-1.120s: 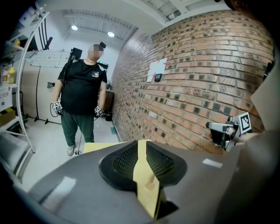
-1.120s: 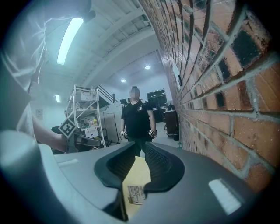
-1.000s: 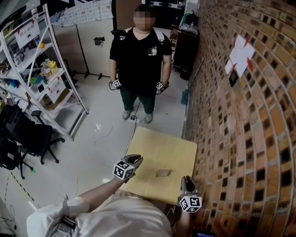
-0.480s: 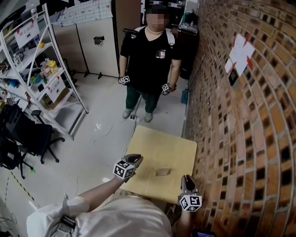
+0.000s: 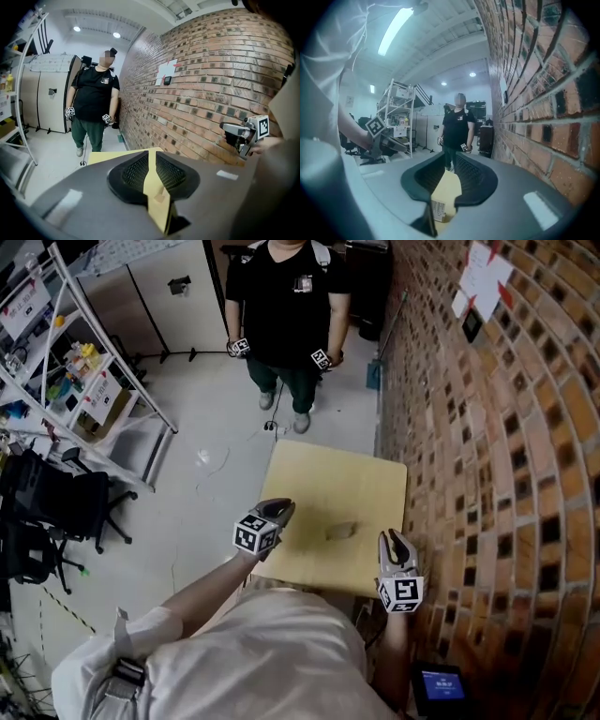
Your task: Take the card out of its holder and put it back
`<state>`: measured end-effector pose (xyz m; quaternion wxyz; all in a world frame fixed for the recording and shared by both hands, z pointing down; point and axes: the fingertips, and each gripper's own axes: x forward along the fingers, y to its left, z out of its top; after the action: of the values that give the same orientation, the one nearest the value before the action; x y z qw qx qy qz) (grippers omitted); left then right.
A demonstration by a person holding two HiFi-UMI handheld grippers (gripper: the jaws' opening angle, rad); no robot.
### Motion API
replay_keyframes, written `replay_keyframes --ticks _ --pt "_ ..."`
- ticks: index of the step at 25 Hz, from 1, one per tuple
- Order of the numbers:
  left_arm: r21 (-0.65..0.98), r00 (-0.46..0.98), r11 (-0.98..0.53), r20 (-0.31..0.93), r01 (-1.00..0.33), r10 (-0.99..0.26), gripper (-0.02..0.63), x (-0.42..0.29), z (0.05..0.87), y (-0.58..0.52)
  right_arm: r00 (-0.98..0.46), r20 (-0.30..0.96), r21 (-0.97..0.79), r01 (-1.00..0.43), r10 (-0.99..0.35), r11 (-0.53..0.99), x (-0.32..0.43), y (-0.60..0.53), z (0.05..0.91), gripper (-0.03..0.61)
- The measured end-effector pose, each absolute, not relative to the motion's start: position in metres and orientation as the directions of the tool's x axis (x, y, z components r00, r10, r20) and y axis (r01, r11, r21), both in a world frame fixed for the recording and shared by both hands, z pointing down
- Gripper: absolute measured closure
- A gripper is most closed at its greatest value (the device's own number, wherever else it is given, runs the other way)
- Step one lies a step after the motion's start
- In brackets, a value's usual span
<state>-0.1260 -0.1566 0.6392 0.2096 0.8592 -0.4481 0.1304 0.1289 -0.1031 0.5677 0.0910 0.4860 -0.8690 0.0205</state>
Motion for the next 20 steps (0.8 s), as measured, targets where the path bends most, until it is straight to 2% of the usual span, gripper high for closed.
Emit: replay_keyframes --ticks 6,20 --pt "0.232 0.565 -0.518 0.415 -0.824 -0.713 0.549 -0.126 0.635 -0.164 -0.527 0.167 0.104 -0.831 -0.833 0.546 0.121 -0.113 0.545 0.517" --pt "0.257 0.591 -0.535 0.432 -0.805 -0.681 0.554 -0.107 0.647 -0.148 -0.514 0.215 0.112 -0.832 -0.831 0.544 0.130 -0.094 0.559 0.517"
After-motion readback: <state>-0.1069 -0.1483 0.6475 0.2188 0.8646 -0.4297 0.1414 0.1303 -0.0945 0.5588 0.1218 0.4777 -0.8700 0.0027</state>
